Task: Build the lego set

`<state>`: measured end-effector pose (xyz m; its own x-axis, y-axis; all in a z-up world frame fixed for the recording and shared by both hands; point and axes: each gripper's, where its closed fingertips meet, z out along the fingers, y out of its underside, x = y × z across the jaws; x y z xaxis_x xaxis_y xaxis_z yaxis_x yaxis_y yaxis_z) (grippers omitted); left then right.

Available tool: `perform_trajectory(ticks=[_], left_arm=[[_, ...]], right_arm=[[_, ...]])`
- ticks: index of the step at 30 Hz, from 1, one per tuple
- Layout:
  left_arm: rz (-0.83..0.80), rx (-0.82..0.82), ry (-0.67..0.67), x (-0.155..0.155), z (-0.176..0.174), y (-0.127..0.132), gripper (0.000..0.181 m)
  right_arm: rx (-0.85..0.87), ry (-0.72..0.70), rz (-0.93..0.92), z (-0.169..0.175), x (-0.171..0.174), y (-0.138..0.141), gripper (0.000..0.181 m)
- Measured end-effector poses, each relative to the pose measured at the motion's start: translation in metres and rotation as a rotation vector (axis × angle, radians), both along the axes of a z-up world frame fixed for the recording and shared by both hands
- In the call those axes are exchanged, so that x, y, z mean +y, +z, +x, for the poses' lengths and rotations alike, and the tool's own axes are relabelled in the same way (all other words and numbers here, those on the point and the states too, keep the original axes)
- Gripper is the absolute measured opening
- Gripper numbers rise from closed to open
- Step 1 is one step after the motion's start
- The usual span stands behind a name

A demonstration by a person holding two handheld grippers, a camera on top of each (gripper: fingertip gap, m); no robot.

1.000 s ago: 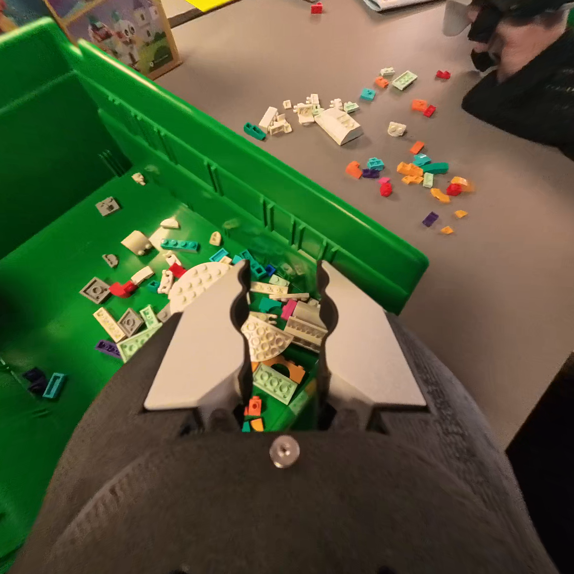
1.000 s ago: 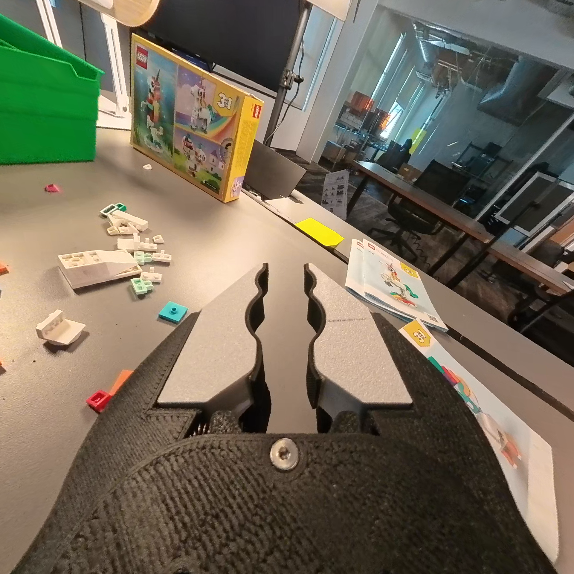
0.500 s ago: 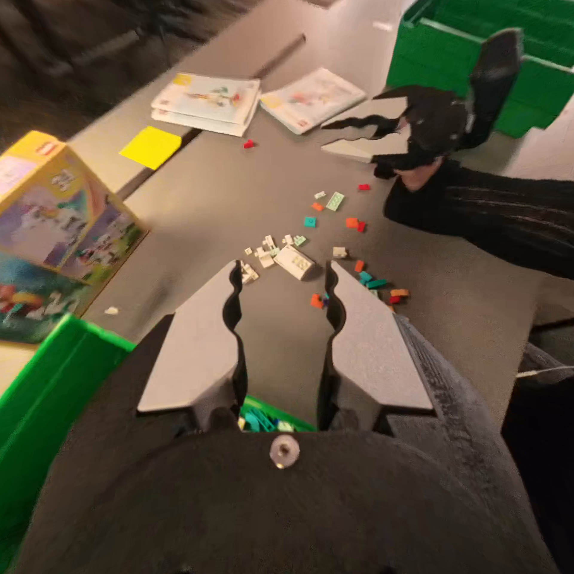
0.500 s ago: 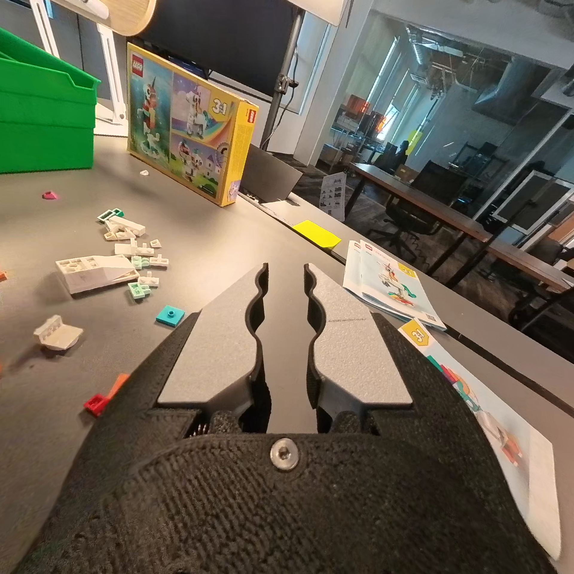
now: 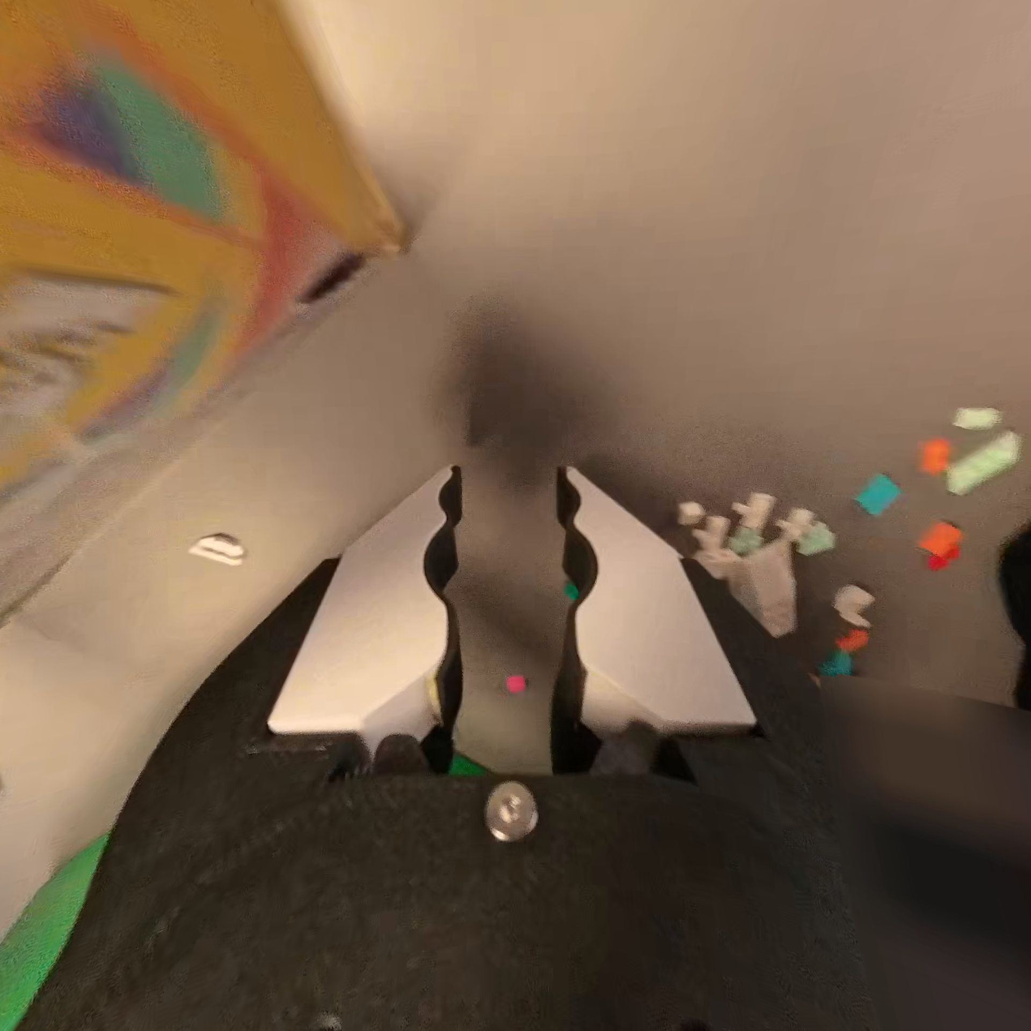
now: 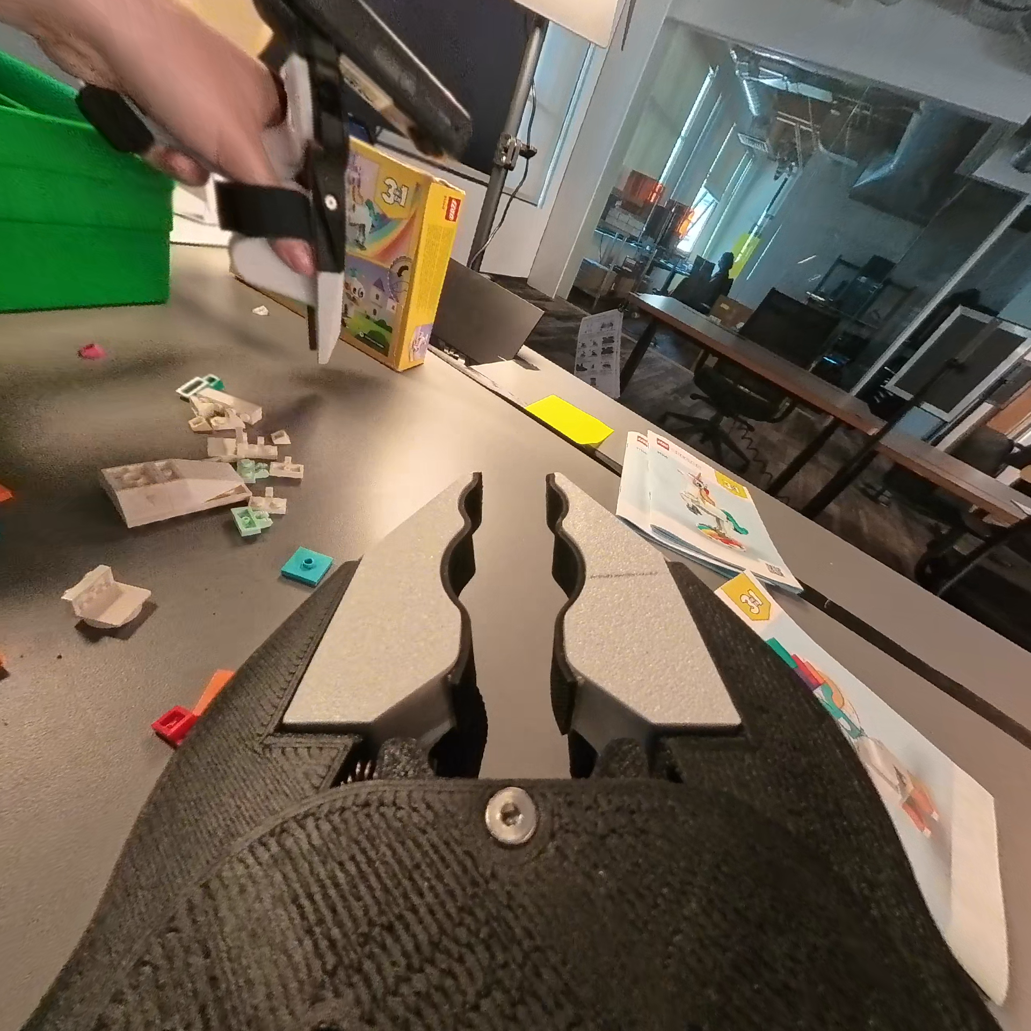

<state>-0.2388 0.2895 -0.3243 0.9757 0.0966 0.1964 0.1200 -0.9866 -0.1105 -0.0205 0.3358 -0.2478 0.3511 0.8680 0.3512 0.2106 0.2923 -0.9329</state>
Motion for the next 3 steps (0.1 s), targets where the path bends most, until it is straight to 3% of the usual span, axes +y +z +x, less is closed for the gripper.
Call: perform_trajectory(ticks=[3], left_arm=[[-0.055, 0.127, 0.060, -0.003, -0.032, -0.007, 0.033]], right_arm=[[-0.003, 0.000, -0.001, 0.000, 0.000, 0.000, 0.021]])
